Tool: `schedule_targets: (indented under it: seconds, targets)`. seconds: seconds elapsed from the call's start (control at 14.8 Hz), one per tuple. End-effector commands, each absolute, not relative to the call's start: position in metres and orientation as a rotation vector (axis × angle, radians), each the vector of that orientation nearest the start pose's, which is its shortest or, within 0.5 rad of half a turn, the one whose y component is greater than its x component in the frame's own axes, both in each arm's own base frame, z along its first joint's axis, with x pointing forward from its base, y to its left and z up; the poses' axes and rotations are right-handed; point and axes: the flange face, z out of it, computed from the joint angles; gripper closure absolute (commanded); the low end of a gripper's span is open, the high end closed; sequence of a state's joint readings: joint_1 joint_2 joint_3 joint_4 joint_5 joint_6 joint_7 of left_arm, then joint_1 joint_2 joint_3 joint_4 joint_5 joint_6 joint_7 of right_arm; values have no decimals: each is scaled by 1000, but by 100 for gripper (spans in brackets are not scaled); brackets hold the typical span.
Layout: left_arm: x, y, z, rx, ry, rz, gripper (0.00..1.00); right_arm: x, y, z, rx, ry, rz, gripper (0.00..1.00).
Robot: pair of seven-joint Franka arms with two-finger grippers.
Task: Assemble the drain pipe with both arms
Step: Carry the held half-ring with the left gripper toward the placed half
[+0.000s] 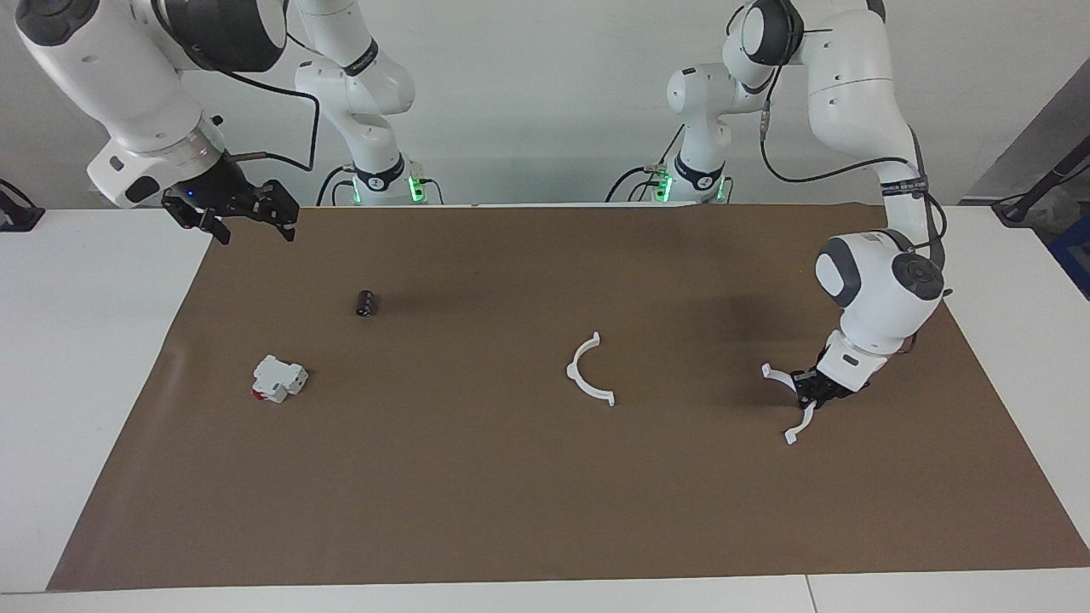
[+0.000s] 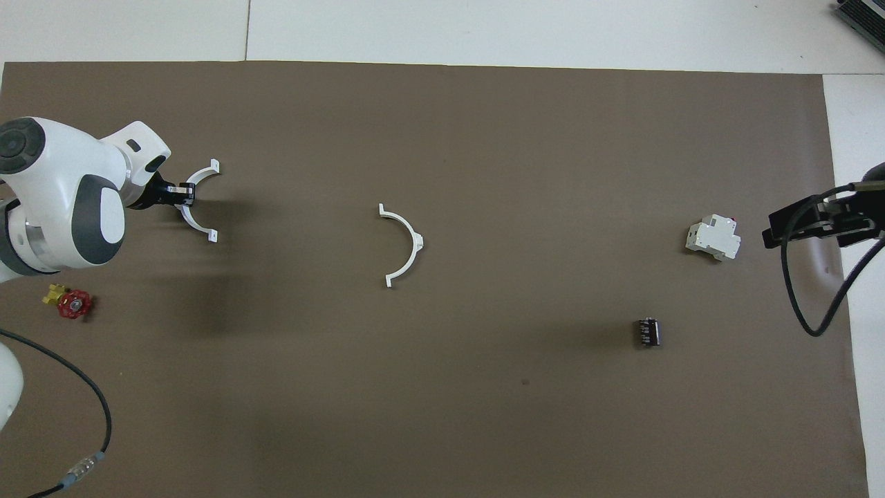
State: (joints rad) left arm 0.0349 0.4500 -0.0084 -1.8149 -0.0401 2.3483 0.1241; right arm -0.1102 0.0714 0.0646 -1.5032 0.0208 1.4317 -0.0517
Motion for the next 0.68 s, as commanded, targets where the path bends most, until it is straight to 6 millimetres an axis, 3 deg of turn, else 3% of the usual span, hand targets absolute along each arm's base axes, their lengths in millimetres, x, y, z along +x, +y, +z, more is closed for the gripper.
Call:
schedule_targets:
  seconds: [0.0,0.34,0.61]
  targets:
    - [656,7,317,-3178,114,-119,100,550,-28,603,-3092,-54,200,2]
    - [654,-43,336,-3172,136,-160,100,554,-28,599,-3112,-41,155,1]
    - [636,-117,329,-3126,99,-132,100,564,-28,598,-3160,-36,-5,1]
